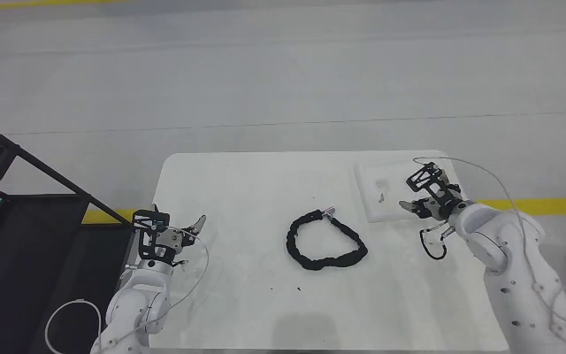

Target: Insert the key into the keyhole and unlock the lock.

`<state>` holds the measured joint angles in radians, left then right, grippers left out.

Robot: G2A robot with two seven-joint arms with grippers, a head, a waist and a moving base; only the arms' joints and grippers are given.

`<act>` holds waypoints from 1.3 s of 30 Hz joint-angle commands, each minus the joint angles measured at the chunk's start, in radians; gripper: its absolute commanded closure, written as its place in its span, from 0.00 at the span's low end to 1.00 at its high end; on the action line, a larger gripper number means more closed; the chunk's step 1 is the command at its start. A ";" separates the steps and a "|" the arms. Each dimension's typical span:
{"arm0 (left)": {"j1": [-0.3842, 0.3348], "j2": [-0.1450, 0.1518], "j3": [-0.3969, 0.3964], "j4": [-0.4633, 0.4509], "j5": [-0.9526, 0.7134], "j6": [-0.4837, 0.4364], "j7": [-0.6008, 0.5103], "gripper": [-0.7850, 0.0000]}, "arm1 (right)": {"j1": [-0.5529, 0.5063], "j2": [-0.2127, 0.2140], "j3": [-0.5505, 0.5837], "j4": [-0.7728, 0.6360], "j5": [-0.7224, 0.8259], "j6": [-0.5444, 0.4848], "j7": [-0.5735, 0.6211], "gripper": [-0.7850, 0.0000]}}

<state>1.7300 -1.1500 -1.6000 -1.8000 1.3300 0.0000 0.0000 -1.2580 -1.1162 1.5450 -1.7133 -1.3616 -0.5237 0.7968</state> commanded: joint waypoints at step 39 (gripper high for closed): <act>0.000 0.000 0.000 0.000 0.000 0.000 0.000 0.00 | 0.474 -0.009 -0.413 0.297 0.428 0.191 0.691 0.00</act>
<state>1.7300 -1.1500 -1.6000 -1.8000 1.3300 0.0000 0.0000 -0.7840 -1.1256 1.1319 -1.4161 -0.9330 -0.3322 1.4879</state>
